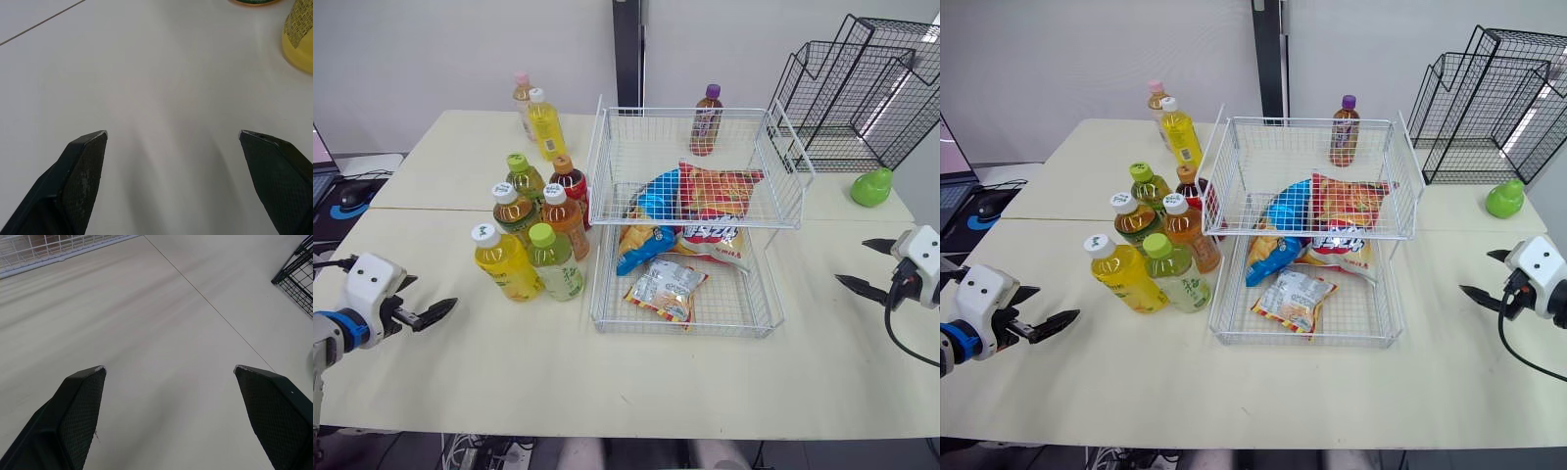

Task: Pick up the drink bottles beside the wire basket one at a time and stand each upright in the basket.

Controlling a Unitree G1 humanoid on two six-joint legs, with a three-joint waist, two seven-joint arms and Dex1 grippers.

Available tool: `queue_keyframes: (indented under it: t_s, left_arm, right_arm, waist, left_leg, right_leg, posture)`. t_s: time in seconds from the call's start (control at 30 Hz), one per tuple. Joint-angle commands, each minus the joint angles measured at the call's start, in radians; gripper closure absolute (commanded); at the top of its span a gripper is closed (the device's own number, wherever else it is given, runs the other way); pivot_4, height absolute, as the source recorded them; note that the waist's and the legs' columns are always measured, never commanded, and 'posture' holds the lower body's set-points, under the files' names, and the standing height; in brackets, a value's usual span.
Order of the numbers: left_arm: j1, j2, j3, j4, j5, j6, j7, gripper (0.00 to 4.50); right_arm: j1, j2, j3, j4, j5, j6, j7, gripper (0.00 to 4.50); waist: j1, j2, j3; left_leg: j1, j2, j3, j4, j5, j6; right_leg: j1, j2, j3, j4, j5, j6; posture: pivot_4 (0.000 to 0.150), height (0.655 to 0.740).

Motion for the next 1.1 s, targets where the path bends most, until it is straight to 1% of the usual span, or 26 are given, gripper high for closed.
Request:
queue_keyframes:
  t_s: [0.03,0.17,0.4,0.47,0.57,0.7,1.1]
  left_arm:
    - [-0.013,0.007,0.036,0.000,-0.024,-0.031,-0.009,0.03]
    - [-0.015,0.004,0.061,0.008,-0.087,0.003,-0.057,0.03]
    - [-0.032,-0.010,0.084,0.014,-0.105,-0.023,-0.028,0.03]
    - [-0.036,-0.008,0.089,0.021,-0.122,-0.011,-0.038,0.03]
    - [-0.034,-0.006,0.097,0.013,-0.143,0.012,-0.044,0.03]
    - [-0.036,-0.007,0.090,0.006,-0.148,0.007,-0.039,0.03]
    - [-0.064,-0.007,0.071,-0.008,-0.167,0.031,-0.053,0.03]
  right_arm:
    - [0.009,-0.019,-0.029,-0.033,0.004,-0.003,-0.017,0.00]
    - [0.032,-0.010,-0.044,-0.047,0.003,-0.015,-0.059,0.00]
    - [0.033,-0.008,-0.059,-0.043,0.021,-0.041,-0.088,0.00]
    - [0.030,-0.001,-0.076,-0.054,0.055,-0.012,-0.081,0.00]
    - [0.008,0.027,-0.119,-0.092,0.147,0.068,-0.075,0.00]
    - [0.029,0.018,-0.104,-0.096,0.114,0.043,-0.070,0.00]
    - [0.048,0.029,-0.107,-0.097,0.086,-0.003,-0.084,0.00]
  waist:
    - [0.000,0.000,0.000]
    - [0.001,0.000,0.000]
    - [0.000,0.000,0.000]
    - [0.000,0.000,0.000]
    - [0.000,0.000,0.000]
    - [0.000,0.000,0.000]
    - [0.001,0.000,0.000]
  left_leg:
    - [0.000,0.000,0.000,0.000,0.000,0.000]
    - [0.000,0.000,0.000,0.000,0.000,0.000]
    - [0.000,0.000,0.000,0.001,0.000,0.000]
    - [0.000,0.000,0.000,0.000,0.000,0.000]
    - [0.000,0.000,0.000,0.000,0.000,0.000]
    - [0.000,0.000,-0.001,0.001,0.000,0.000]
    - [0.000,0.000,-0.001,0.001,0.000,0.000]
  right_leg:
    - [0.000,0.000,0.000,0.000,0.000,0.000]
    - [0.000,0.000,0.000,0.000,0.000,0.000]
    - [0.000,0.000,0.000,0.000,0.000,0.000]
    - [0.000,0.000,0.000,0.000,0.000,0.000]
    - [0.000,0.000,0.000,0.000,0.000,0.000]
    - [0.001,0.000,-0.001,0.001,0.000,0.000]
    - [0.001,0.000,-0.001,0.000,0.000,0.000]
  posture:
    - [0.150,0.7134]
    - [0.150,0.7134]
    - [0.150,0.7134]
    - [0.150,0.7134]
    - [0.150,0.7134]
    - [0.150,0.7134]
    - [0.150,0.7134]
